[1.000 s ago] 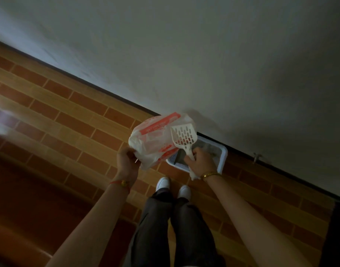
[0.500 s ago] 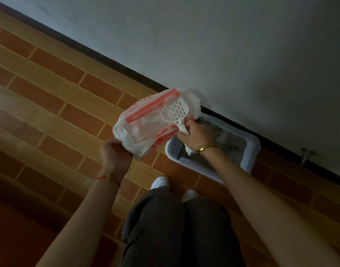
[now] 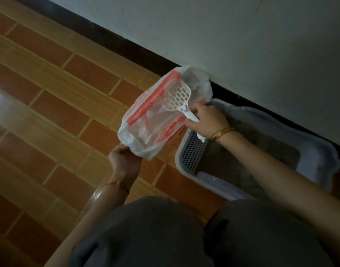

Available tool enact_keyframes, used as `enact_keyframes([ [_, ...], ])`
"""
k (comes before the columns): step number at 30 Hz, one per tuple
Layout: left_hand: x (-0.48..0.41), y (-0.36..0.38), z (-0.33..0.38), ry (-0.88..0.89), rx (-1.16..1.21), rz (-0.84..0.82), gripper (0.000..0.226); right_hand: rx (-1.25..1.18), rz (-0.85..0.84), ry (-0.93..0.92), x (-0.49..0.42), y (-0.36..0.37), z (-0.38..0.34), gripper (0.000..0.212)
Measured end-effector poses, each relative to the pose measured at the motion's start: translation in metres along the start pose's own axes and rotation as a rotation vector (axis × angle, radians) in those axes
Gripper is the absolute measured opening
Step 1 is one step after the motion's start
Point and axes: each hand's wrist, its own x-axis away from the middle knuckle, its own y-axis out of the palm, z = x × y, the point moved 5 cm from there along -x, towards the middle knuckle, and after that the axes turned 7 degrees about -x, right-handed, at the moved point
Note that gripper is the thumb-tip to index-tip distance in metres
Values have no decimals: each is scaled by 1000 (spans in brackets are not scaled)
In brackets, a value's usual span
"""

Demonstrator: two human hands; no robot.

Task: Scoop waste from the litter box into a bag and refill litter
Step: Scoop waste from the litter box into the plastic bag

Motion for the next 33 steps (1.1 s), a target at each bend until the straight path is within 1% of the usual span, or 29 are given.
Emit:
enact_keyframes([
  [2, -7, -7, -13, 2, -31, 11, 16, 6, 10, -8, -1, 9, 7, 25],
  [5, -11, -14, -24, 38, -144, 17, 20, 20, 21, -4, 5, 15, 12, 26],
  [9, -5, -21, -30, 134, -411, 121, 22, 9, 24, 22, 19, 16, 19, 25],
  [11, 0, -24, -31, 177, -546, 143, 22, -5, 35, 23, 27, 14, 25, 23],
  [13, 5, -28, -29, 227, -681, 155, 17, -31, 59, 30, 36, 10, 32, 21],
  [16, 16, -31, -23, 362, -827, 195, 23, -58, 107, 50, 52, 1, 42, 20],
  [19, 28, -31, -13, 554, -978, 303, 30, -75, 153, 51, 68, -6, 50, 21],
  [22, 35, -29, -6, 714, -1070, 374, 39, -102, 207, 49, 84, -12, 59, 22],
  [24, 38, -25, -4, 802, -1147, 385, 41, -154, 248, 67, 94, -15, 66, 20],
  [26, 42, -16, -5, 889, -1206, 305, 40, -216, 276, 107, 104, -19, 76, 16],
  [30, 54, 24, -19, 1047, -1342, -50, 27, -320, 284, 171, 126, -28, 100, 18],
  [33, 57, 52, -35, 1115, -1432, -252, 24, -324, 313, 215, 144, -36, 117, 18],
])
